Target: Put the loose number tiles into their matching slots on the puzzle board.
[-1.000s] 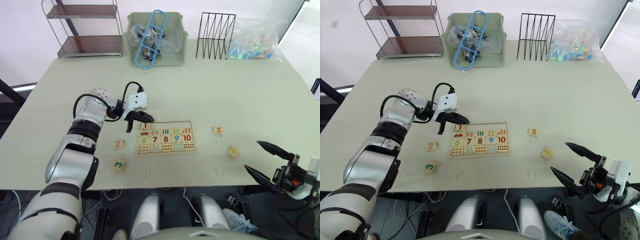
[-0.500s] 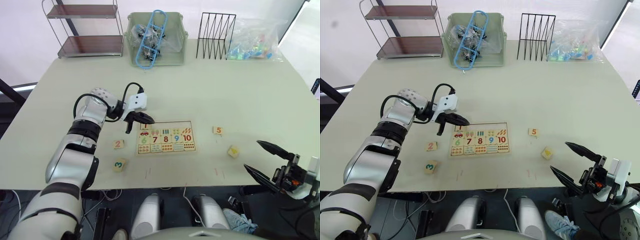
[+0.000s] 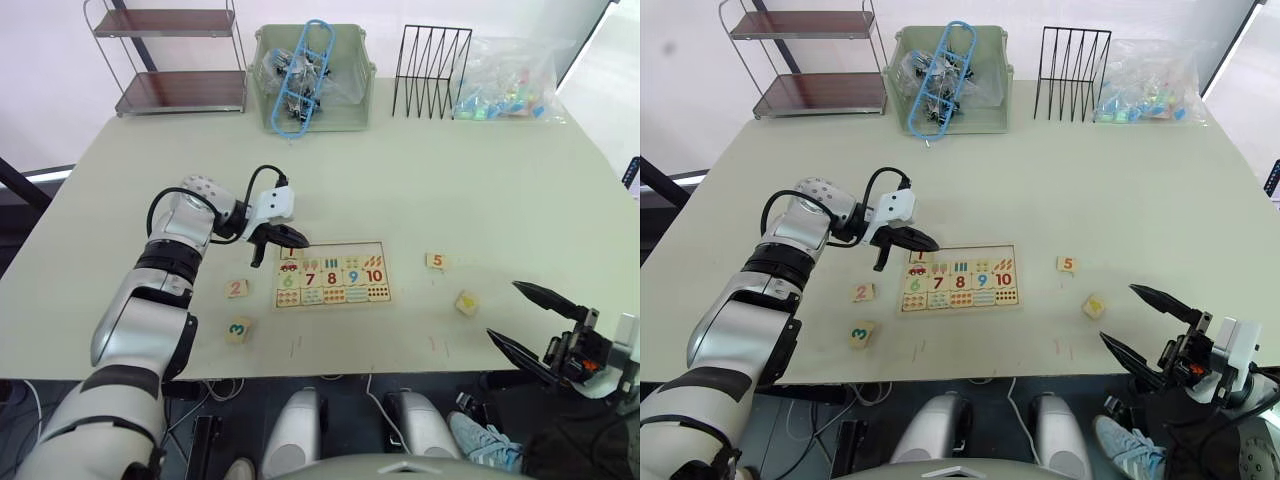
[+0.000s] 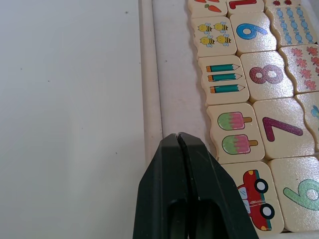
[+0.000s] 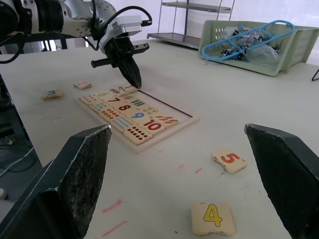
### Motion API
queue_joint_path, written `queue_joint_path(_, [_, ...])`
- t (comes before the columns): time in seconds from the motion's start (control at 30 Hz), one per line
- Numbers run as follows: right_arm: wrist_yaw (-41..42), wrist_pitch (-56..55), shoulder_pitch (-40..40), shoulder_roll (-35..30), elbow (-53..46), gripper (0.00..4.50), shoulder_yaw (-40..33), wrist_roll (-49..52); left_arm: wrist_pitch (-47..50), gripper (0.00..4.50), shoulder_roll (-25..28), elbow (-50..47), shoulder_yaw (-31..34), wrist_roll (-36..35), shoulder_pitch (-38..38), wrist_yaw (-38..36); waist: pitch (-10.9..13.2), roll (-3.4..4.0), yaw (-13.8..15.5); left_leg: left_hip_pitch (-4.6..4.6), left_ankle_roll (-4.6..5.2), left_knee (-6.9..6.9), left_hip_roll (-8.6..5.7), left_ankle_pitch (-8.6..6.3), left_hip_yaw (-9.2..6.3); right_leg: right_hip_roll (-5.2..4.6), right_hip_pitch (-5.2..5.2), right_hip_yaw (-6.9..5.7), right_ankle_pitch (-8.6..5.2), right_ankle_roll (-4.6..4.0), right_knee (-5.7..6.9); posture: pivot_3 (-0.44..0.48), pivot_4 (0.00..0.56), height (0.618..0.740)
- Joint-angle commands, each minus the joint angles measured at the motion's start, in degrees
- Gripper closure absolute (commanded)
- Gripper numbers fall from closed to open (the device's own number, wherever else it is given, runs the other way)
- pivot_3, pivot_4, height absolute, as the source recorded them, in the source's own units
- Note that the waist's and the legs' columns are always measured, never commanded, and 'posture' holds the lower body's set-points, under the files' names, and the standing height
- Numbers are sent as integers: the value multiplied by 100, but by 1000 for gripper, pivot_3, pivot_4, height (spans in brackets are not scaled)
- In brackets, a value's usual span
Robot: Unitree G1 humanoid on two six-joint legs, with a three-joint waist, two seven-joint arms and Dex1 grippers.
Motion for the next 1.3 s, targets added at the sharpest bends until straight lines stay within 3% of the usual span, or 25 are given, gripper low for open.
queue_joint_path(0.03, [7,-118,-1,17,-74,0,-11,13,24,4471,78,-98,14,42,-19,-56,0,0,0,0,0,0,0,0,0,0,0,0,0,0,0,0,150,740])
queue_joint_path(1.3, [143,-319,10,85,176,0,32,-14,155,4471,167,-161,45,60,-10,-204,0,0,-1,0,0,0,0,0,1,0,0,1,0,0,0,0,150,740])
